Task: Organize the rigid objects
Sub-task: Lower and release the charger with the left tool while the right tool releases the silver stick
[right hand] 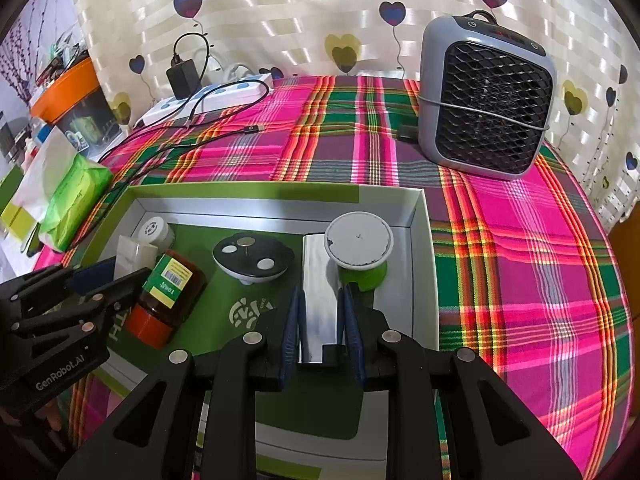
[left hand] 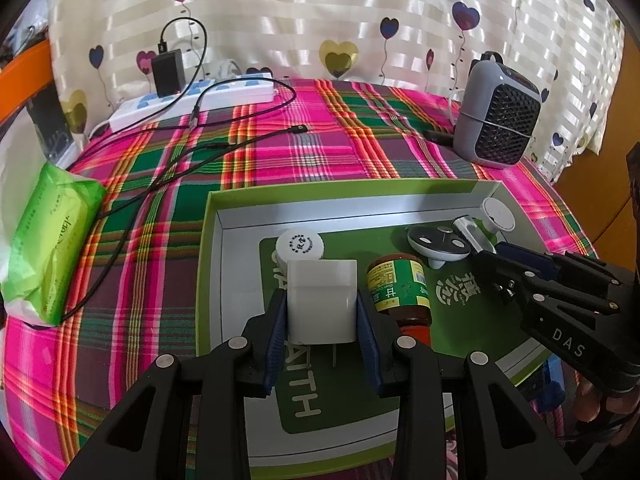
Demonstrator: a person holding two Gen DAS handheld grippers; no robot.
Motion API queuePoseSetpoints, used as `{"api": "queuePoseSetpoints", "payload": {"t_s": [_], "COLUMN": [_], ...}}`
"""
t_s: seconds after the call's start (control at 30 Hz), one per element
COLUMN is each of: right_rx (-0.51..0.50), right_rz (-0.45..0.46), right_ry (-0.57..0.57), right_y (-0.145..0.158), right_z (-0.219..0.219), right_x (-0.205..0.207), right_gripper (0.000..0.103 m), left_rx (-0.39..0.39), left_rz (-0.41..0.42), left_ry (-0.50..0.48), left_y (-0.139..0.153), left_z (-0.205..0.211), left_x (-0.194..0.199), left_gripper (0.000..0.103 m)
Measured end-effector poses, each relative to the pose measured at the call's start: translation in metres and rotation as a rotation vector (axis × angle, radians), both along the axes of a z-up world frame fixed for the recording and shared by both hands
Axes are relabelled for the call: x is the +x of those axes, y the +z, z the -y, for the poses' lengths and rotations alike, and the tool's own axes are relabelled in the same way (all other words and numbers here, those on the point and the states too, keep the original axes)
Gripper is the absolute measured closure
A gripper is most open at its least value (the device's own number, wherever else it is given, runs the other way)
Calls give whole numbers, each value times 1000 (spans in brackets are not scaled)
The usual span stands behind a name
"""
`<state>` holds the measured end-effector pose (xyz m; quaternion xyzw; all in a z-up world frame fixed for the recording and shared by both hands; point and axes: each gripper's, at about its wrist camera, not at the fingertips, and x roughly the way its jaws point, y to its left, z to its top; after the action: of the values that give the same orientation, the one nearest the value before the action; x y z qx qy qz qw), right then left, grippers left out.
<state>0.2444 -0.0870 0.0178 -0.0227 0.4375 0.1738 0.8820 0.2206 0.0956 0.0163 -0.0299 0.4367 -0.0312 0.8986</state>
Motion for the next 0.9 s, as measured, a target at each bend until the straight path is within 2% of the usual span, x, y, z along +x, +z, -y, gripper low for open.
{"api": "queuePoseSetpoints", "payload": {"t_s": [0.4,0.63,0.9], "right_rx": [8,20,31], "right_rz": [2,6,5], "right_ry": [-1,3,-15], "right_y": [0,1,2], "right_z": [1,0,4], "right_x": [0,-3,-7], "right_gripper": [78,67,67], "left_rx": [8,14,20], "left_rz": [-1,0,19], "left_ry": [1,0,1], "left_y": [0,0,5], "left_z": [1,1,2], "left_x": [0,-2,-10], "left_gripper": [71,71,71]}}
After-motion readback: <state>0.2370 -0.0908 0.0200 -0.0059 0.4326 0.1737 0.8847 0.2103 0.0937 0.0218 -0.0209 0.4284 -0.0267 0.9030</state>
